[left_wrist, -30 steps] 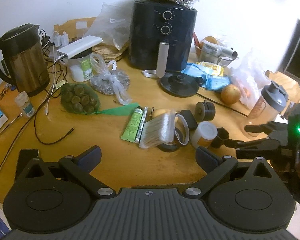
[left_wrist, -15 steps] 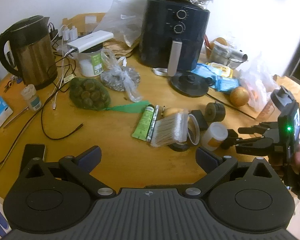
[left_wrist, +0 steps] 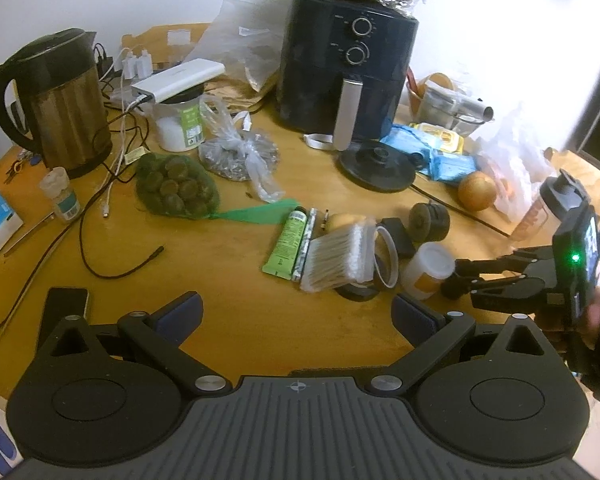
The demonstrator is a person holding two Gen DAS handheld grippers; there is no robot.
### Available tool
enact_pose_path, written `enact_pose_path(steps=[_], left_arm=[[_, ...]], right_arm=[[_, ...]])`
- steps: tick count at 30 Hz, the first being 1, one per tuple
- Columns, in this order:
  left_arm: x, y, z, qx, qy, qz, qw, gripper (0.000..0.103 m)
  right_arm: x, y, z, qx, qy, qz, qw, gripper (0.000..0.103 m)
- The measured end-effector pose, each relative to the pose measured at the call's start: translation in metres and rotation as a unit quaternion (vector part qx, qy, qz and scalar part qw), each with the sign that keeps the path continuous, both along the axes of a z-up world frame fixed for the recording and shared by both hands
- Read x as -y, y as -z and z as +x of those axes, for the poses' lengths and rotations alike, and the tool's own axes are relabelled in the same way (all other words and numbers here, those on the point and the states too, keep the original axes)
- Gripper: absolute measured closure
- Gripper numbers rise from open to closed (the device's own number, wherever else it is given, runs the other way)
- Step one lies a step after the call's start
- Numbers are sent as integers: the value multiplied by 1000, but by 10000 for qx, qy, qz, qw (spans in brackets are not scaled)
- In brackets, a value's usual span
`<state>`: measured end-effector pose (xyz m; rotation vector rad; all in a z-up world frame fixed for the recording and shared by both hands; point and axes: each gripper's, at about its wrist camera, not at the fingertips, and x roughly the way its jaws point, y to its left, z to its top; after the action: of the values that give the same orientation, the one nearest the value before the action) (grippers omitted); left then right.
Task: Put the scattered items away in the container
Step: 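Lift the black hexagonal cup with the right gripper while the left gripper approaches the cotton swab bag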
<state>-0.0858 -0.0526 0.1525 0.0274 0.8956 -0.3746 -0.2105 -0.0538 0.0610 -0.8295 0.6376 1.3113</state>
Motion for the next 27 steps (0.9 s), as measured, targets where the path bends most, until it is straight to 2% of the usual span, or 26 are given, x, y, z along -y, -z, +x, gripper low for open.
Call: enact_pose_path(steps=[5,21,27], left_arm=[[7,0,1,-26,302,-62,9995,0],[34,-17,8,399,948,-263,9944,0],[46,-20,8,627,1226,-114,9904,0]], right_arm=[[12,-13,-4,-149,86,117,9998,59],[62,-72,-5,-431,521,845,9941,59],[87,-84,-5,-551,800,1046,9898,59]])
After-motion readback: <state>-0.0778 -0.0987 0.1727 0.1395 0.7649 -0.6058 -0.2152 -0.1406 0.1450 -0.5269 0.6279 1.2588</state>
